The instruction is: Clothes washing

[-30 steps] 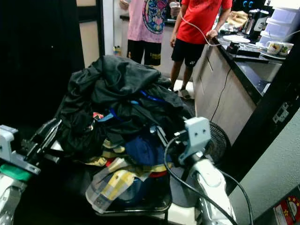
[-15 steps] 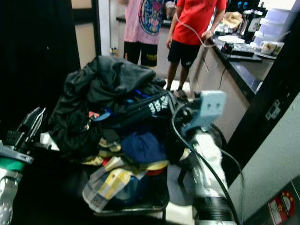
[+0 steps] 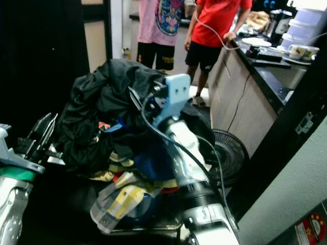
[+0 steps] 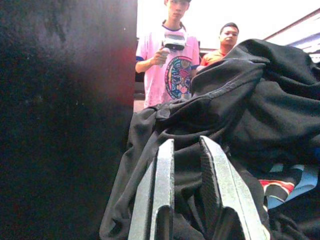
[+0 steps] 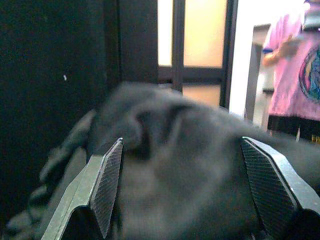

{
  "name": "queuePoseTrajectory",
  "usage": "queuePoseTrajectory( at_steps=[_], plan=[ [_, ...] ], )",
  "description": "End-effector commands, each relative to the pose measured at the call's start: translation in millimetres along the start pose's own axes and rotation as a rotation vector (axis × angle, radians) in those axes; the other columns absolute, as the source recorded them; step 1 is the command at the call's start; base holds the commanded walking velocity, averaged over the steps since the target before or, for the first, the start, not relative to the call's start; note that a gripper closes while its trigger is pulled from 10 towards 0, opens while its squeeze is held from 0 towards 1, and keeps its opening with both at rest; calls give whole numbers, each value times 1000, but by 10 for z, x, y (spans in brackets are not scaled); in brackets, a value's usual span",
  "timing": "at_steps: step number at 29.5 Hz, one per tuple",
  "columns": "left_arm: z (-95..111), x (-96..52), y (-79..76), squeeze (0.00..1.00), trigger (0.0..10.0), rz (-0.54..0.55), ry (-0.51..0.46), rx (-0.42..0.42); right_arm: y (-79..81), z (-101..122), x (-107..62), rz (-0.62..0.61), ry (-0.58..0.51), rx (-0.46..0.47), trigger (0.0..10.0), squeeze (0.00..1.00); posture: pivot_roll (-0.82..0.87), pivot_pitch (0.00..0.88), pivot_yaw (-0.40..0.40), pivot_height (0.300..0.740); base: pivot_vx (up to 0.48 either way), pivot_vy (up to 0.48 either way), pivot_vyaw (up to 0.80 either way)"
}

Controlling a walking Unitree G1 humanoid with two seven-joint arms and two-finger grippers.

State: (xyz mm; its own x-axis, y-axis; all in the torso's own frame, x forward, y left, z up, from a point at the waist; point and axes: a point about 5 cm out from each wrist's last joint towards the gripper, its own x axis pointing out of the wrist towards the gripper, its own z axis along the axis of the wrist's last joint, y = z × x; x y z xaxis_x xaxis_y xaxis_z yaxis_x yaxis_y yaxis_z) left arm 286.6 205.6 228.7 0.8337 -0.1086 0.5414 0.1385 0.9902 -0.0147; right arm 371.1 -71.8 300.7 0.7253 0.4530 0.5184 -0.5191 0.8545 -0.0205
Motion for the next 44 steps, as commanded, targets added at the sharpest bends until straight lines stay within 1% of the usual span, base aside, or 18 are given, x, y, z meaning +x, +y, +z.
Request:
queuePoseTrajectory(
  at_steps=[1,2,9,14,15,16,17,18,19,22,25,29,30,34,37,40,41,44],
  plan=[
    [-44,-1,20,0,10000,14,25,-4,3,27,36,-5,-16,13,10000,784,-5,0,-64,740,0,0,0],
    [-42,-1,17,0,10000,15,23,-11,33,56,61,14,-21,30,10000,0,-5,0,-66,740,0,0,0],
    [-52,-14,11,0,10000,18,26,-25,50,95,94,32,-27,48,10000,0,-13,0,-58,740,0,0,0],
    [-122,-1,-52,0,10000,-7,58,-51,-132,102,334,-106,61,-79,10000,0,-19,8,-45,740,0,0,0],
    [-125,10,-76,0,10000,-22,62,-52,-97,88,397,-61,111,-131,10000,0,-15,11,-52,740,0,0,0],
    [-125,10,-76,0,10000,-22,62,-52,-97,88,397,-61,111,-131,10000,0,-15,11,-52,740,0,0,0],
    [-128,12,-100,0,10000,-36,68,-58,-52,51,431,-6,174,-155,10000,624,-11,13,-58,740,0,0,0],
    [-128,12,-100,0,10000,-36,68,-58,-52,51,431,-6,174,-155,10000,624,-11,13,-58,740,0,0,0],
    [-132,-1,-123,0,10000,-52,77,-62,-23,-12,438,26,254,-141,10000,1000,-5,15,-64,740,0,0,0],
    [-147,-52,-143,0,10000,-66,97,-70,12,-159,391,44,388,-95,10000,1000,-2,19,-69,740,0,0,0],
    [-163,-93,-149,0,10000,-69,111,-71,23,-315,298,64,483,-122,10000,1000,-2,20,-71,740,0,0,0],
    [-165,-94,-151,0,10000,-69,112,-70,16,-341,291,66,496,-139,10000,1000,-1,20,-71,740,0,0,0],
    [-164,-93,-151,0,10000,-69,112,-70,5,-370,278,68,515,-160,10000,0,-2,20,-70,740,0,0,0],
    [-163,-89,-153,0,10000,-71,112,-69,-10,-409,269,75,543,-182,10000,0,-1,20,-69,740,0,0,0],
    [-164,-75,-173,0,10000,-90,114,-77,44,-497,206,181,651,-197,10000,0,-4,16,-66,740,0,0,0],
    [-165,-75,-178,0,10000,-92,115,-79,57,-502,199,193,660,-192,10000,0,-4,16,-66,740,0,0,0],
    [-165,-77,-184,0,10000,-94,117,-81,70,-501,192,199,668,-184,4431,0,-5,14,-66,740,0,0,0],
    [-165,-79,-189,0,10000,-96,119,-82,81,-497,187,202,674,-178,4431,0,-5,14,-66,740,0,0,0]
  ],
)
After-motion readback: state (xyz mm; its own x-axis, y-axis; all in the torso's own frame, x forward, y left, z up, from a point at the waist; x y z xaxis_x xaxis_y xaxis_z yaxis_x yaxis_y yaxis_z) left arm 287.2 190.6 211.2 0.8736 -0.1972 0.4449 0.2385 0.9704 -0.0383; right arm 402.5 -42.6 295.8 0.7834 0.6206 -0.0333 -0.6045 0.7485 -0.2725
